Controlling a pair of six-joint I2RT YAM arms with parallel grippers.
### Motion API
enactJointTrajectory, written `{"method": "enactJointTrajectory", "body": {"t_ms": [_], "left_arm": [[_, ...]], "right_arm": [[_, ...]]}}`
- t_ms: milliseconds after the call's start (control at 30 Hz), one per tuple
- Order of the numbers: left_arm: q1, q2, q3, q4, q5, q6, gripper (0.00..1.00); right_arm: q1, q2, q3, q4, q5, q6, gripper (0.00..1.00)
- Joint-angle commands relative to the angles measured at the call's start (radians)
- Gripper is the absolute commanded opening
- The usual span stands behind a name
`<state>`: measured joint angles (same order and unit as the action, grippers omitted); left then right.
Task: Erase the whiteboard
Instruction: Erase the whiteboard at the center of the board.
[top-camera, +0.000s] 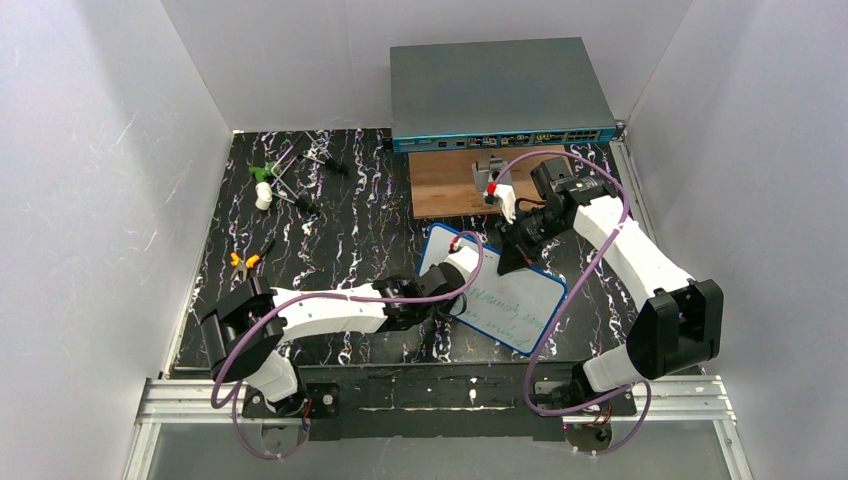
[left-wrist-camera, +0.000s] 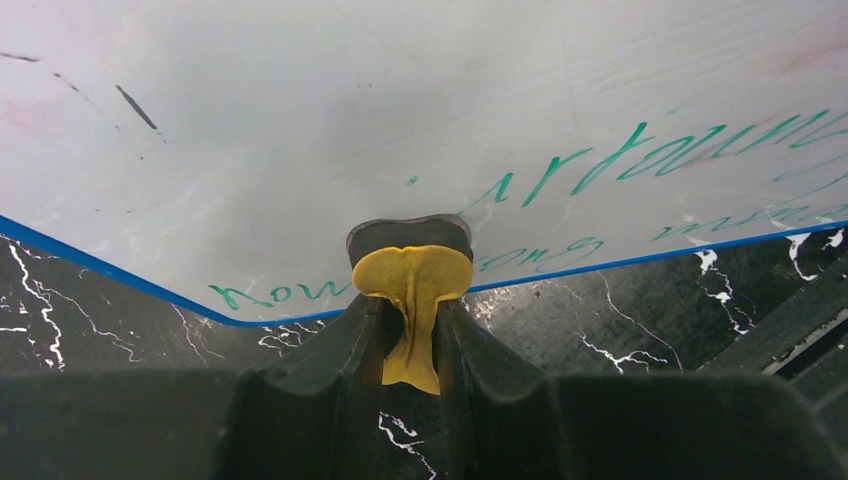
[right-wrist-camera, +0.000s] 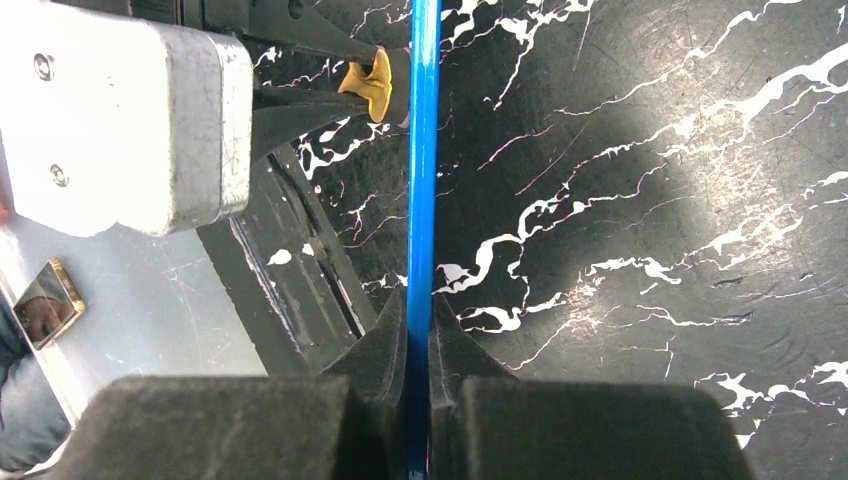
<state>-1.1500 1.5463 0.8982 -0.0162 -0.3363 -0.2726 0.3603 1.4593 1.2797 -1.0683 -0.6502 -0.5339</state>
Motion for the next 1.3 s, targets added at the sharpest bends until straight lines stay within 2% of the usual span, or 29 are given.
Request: {"method": "enactJointTrajectory", "body": {"t_ms": [0,433,600,800,967,1067,1267], "left_arm": [[-0.016,-0.002,0.068,0.059,0.066,-0.004,0.0],[0.095,-0.066,0.107,-0.002,-0.006,0.025,0.0],[0.111,-0.068,0.055,-0.034,-0.033,-0.012,0.0],[0.103,-0.074,-0.011,-0.046,-0.01,-0.072,0.0],[0.028,-0.062,-0.005,0.007,0.045,-0.037,0.0],[0.015,-0.039,0.033,0.052,0.089,-0.014,0.0],[0.029,-0.015,0.145,0.042,0.053,0.046,0.0]], "right_arm": [[0.019,-0.02,0.003,-0.038,-0.067,-0.032,0.01],[0.019,-0.032,-0.003,-0.035,-0.067,-0.032,0.01],[0.019,-0.036,-0.008,-0.031,-0.065,-0.031,0.01],[0.019,-0.034,-0.006,-0.033,-0.068,-0.032,0.01],[0.019,-0.028,-0.002,-0.036,-0.068,-0.031,0.01],[0.019,-0.026,0.0,-0.038,-0.067,-0.031,0.01],[0.019,-0.027,-0.003,-0.036,-0.067,-0.031,0.01]]}}
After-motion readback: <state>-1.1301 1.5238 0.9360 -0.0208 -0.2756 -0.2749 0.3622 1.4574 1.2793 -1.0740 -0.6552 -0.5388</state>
